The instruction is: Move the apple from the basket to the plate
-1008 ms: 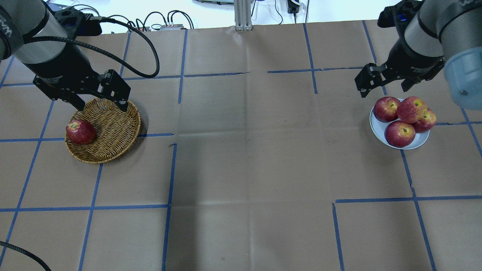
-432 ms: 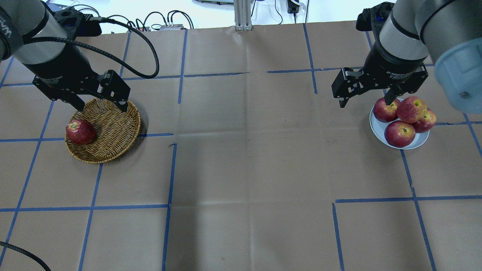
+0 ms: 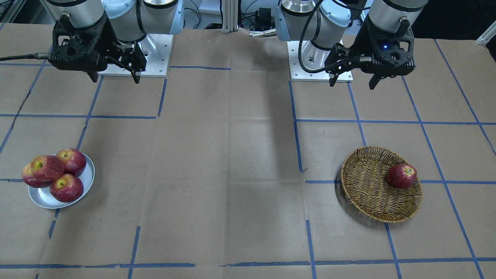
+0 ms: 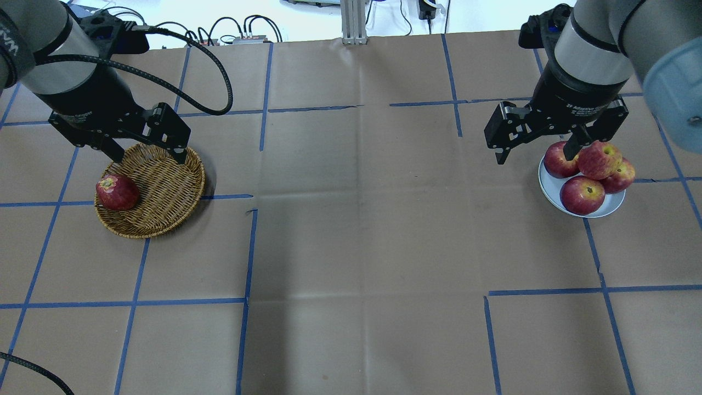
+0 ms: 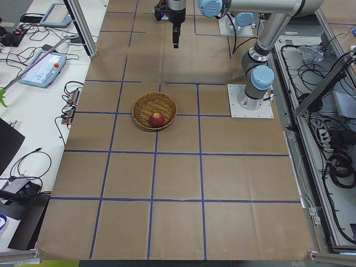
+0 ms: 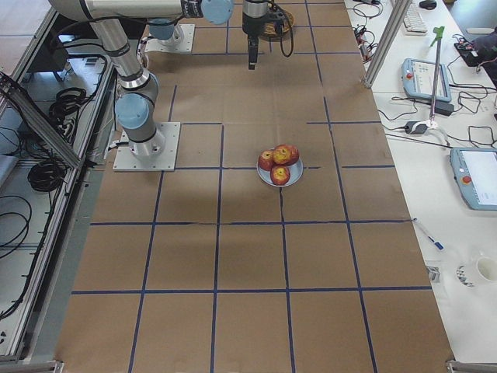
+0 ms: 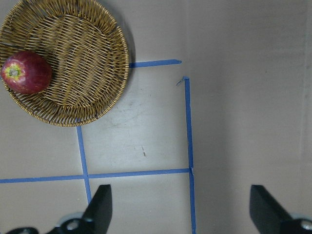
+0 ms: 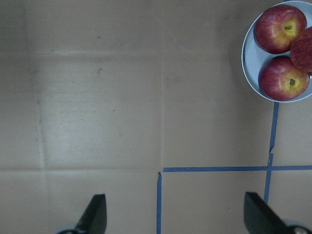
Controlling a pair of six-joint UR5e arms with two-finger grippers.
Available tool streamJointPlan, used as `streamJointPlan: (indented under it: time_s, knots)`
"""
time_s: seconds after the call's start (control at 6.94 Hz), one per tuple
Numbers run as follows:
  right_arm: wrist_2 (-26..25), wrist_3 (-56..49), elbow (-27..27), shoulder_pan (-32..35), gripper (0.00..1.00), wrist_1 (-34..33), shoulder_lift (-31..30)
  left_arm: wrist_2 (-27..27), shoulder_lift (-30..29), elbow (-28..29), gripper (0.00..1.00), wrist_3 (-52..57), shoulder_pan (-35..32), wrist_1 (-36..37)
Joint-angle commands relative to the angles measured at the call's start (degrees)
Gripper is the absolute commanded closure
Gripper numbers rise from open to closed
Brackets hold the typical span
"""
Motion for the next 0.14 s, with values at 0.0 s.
streamJointPlan:
  time_s: [0.0]
  knots:
    - [-0.01,-0.05,0.05,-0.01,0.0,0.14,-0.02,-0.05,0.09,-0.09,0.01,0.0,-0.01,0.0]
